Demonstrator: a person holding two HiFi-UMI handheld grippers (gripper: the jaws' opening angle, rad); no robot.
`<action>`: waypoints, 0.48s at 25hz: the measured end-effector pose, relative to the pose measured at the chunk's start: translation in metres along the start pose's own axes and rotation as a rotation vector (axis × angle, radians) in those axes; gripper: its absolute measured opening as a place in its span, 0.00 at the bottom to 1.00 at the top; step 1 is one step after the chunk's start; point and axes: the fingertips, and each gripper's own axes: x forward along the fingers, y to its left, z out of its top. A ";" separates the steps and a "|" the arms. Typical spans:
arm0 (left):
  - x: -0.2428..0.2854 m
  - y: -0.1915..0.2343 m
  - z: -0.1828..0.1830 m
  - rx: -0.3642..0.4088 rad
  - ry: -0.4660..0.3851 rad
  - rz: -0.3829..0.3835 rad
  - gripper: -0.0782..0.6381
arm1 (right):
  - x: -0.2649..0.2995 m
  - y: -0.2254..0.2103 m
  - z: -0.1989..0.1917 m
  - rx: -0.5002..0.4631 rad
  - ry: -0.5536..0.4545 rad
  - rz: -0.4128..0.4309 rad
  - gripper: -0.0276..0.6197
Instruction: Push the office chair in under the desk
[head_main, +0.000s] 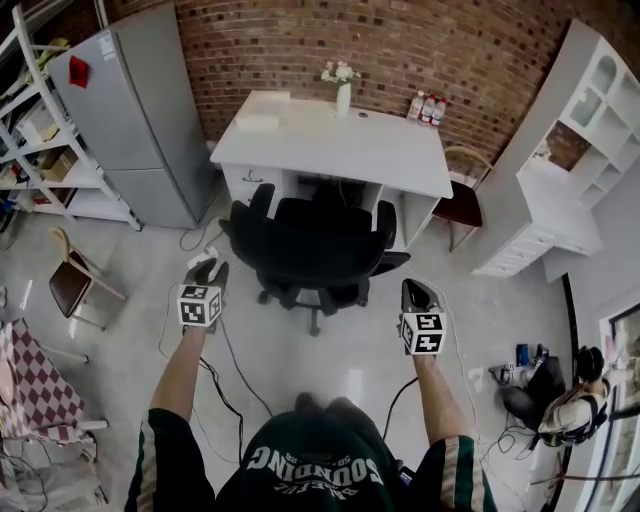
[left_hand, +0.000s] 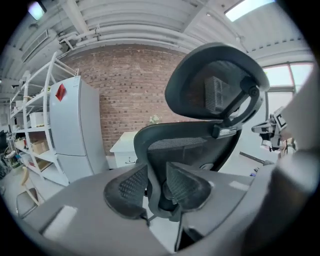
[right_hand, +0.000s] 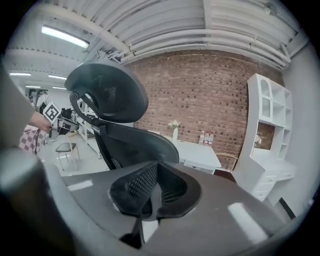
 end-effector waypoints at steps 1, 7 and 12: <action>-0.009 -0.005 0.003 -0.005 -0.015 0.001 0.27 | -0.005 0.001 0.002 0.011 -0.003 0.003 0.05; -0.060 -0.028 0.021 0.025 -0.086 0.027 0.12 | -0.041 0.030 0.023 -0.059 -0.044 0.044 0.05; -0.095 -0.053 0.035 0.018 -0.125 0.034 0.12 | -0.079 0.041 0.048 -0.047 -0.104 0.062 0.04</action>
